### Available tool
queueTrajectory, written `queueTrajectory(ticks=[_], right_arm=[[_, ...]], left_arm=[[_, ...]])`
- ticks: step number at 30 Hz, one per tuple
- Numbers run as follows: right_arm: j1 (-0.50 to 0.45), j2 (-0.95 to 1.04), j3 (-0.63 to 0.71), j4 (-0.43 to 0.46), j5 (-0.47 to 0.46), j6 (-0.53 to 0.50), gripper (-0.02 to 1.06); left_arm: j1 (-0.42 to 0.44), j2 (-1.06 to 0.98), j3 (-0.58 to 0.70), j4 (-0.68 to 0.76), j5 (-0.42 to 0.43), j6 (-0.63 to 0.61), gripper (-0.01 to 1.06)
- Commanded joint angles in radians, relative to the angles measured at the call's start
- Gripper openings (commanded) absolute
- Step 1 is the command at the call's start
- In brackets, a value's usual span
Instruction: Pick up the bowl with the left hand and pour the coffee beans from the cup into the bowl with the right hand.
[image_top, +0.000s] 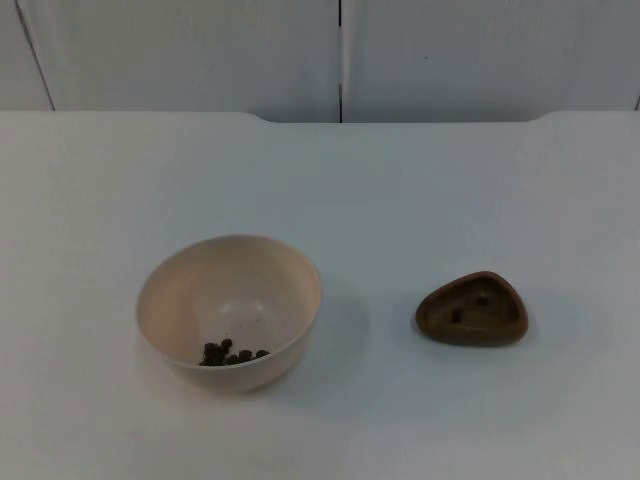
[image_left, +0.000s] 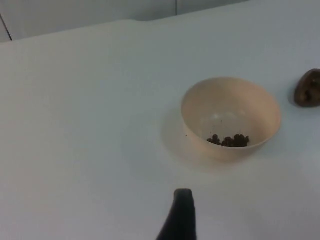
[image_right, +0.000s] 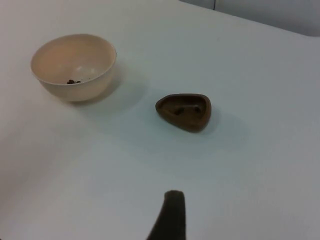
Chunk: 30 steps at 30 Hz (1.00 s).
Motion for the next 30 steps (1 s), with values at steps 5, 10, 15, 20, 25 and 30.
queueTrajectory(ticks=[5, 10, 15, 20, 25, 30], right_arm=[[0.002, -0.004, 0.0, -0.004, -0.002, -0.004, 0.72], [0.002, -0.004, 0.0, -0.004, -0.002, -0.004, 0.72], [0.002, -0.004, 0.0, -0.004, -0.002, -0.004, 0.72], [0.002, -0.004, 0.0, -0.004, -0.002, -0.002, 0.72], [0.002, -0.004, 0.0, -0.004, -0.002, -0.002, 0.73], [0.002, -0.004, 0.0, -0.004, -0.002, -0.002, 0.88]], left_arm=[[0.002, -0.004, 0.007, 0.008, 0.005, -0.009, 0.72], [0.002, -0.004, 0.007, 0.008, 0.005, -0.009, 0.72], [0.002, -0.004, 0.007, 0.008, 0.005, -0.009, 0.72], [0.002, -0.004, 0.007, 0.006, 0.005, -0.005, 0.72], [0.002, -0.004, 0.007, 0.006, 0.005, -0.005, 0.89], [0.002, -0.004, 0.007, 0.006, 0.005, -0.008, 1.05]])
